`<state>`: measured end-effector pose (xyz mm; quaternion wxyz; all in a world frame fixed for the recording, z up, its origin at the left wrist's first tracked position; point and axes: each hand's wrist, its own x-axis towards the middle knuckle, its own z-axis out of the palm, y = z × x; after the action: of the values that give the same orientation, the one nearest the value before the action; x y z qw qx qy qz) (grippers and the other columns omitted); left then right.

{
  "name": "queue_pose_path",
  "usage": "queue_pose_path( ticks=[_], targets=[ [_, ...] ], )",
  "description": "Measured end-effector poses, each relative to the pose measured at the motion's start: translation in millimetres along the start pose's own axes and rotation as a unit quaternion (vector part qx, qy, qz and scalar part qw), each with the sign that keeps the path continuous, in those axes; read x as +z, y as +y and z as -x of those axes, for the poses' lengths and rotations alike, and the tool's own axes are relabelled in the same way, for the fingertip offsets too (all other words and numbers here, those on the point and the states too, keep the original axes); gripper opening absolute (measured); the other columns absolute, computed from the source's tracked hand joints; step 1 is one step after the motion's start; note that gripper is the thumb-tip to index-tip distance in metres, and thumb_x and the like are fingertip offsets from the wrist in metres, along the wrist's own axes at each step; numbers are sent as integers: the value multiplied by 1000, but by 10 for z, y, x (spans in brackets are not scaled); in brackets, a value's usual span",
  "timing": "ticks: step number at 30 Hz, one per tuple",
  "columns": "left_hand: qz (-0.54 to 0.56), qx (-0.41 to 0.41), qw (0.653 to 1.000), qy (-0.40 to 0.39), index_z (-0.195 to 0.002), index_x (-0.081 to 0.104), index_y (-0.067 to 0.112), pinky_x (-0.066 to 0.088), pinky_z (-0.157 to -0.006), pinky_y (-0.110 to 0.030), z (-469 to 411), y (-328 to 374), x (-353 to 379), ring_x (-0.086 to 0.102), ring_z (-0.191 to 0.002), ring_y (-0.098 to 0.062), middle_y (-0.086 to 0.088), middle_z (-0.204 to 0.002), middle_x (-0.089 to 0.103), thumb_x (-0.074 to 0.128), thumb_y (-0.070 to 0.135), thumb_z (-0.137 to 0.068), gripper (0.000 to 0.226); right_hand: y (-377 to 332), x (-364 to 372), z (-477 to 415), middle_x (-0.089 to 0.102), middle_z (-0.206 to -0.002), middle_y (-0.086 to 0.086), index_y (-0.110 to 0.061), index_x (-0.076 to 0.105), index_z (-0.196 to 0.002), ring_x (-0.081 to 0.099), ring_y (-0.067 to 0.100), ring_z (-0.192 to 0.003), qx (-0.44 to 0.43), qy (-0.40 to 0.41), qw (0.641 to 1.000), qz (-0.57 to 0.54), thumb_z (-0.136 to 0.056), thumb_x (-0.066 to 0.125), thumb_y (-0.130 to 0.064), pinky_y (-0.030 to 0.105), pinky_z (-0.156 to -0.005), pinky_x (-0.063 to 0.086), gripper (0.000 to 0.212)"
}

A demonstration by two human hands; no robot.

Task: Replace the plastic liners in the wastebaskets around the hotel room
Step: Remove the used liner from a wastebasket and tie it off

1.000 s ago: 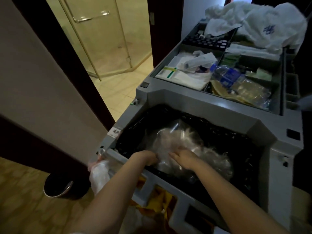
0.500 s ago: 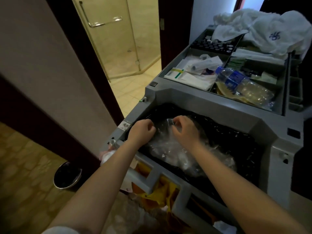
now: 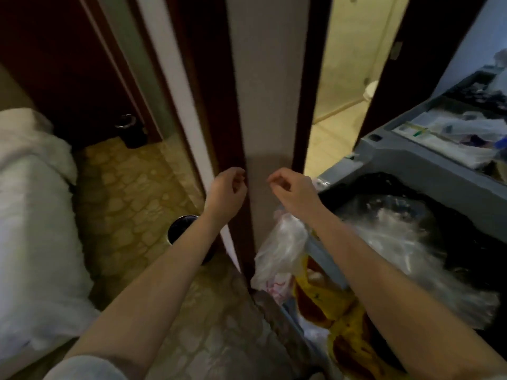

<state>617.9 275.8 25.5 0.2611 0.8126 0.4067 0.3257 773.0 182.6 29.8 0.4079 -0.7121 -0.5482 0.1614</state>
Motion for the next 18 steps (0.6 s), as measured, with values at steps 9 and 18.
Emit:
queue_pose_path(
  ticks=[9,18],
  targets=[
    [-57,-178,973,138,-131,51,12,48,-75,-30,1038,-1734,-2072,58,-86,-17,-1,-105,60,54,13,-91,40,-1650,2059,-217,60,-81,-10,-30,59,-96,62,17,-81,-83,-212,974,13,-95,55,-25,31,-75,51,5],
    [-68,-357,882,301,-135,44,17,44,-70,-19,2315,-2986,-3610,56,-88,-12,3,-109,56,55,14,-92,44,-3125,4195,-160,61,-86,-5,-26,61,-102,59,15,-81,-188,-435,880,3,-97,53,-26,26,-65,46,10]
  ],
)
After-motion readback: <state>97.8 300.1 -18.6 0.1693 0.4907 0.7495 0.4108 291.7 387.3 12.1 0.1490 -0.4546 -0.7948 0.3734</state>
